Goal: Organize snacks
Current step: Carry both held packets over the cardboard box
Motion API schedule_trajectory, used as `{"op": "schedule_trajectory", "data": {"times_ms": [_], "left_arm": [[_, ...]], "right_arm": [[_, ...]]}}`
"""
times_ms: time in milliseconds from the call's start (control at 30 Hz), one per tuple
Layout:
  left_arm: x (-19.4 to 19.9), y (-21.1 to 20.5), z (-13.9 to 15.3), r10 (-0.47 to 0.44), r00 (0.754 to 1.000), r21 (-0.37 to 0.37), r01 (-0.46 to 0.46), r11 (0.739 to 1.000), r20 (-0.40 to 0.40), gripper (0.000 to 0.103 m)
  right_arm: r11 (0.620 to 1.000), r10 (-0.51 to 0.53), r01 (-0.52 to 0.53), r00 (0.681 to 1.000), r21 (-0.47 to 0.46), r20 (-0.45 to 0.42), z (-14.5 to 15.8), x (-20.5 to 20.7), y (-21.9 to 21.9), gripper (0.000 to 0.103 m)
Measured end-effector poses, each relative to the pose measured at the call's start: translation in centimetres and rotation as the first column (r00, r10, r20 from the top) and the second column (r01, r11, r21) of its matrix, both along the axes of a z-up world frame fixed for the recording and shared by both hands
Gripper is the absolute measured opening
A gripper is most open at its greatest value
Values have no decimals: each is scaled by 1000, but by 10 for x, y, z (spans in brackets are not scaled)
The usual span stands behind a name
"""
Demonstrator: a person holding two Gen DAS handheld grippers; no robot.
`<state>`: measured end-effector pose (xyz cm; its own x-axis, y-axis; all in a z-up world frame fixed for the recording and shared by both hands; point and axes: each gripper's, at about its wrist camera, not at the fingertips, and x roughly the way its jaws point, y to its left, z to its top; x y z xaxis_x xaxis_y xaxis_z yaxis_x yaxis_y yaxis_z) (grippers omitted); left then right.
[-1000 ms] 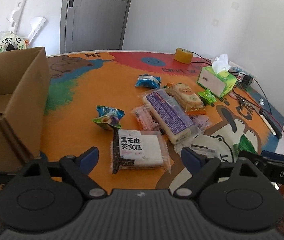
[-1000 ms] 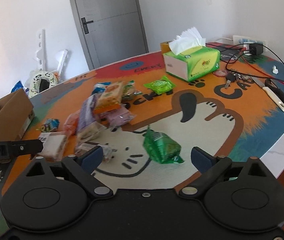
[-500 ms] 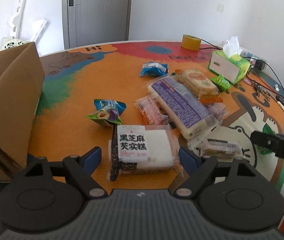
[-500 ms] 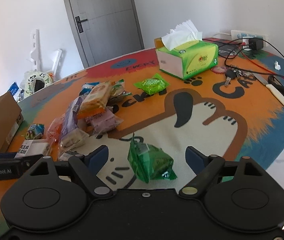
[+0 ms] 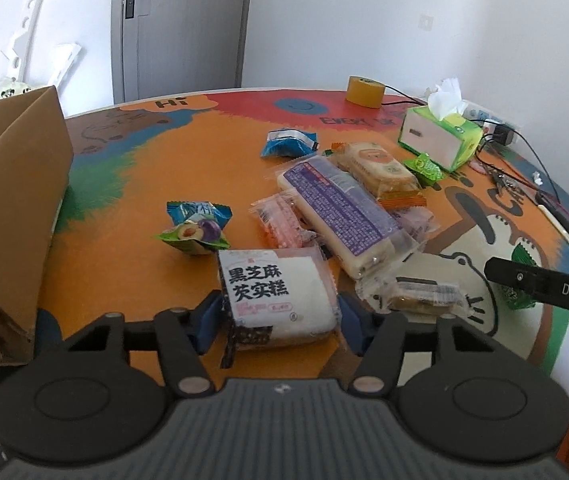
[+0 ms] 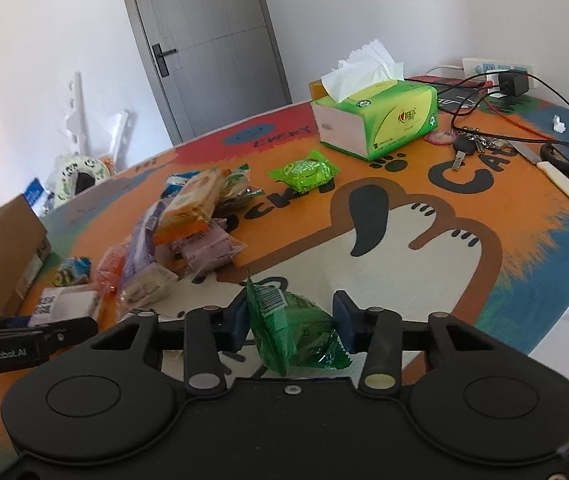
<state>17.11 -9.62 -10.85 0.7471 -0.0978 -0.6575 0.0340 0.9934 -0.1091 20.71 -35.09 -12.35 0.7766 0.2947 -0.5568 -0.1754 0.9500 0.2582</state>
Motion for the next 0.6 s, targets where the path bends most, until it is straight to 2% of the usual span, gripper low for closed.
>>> {"op": "schedule_trajectory", "data": {"times_ms": [133,600], "left_arm": [[-6,1,5,-8,1000,-12,9,1000,10,54],[-21,34,47,50,991,-23,-48,999,121,54]], "right_arm": [[1000,6,-6,1000,13,21,6,-4,2,42],[996,83,-87,992,37,96,35,-8,39,42]]}}
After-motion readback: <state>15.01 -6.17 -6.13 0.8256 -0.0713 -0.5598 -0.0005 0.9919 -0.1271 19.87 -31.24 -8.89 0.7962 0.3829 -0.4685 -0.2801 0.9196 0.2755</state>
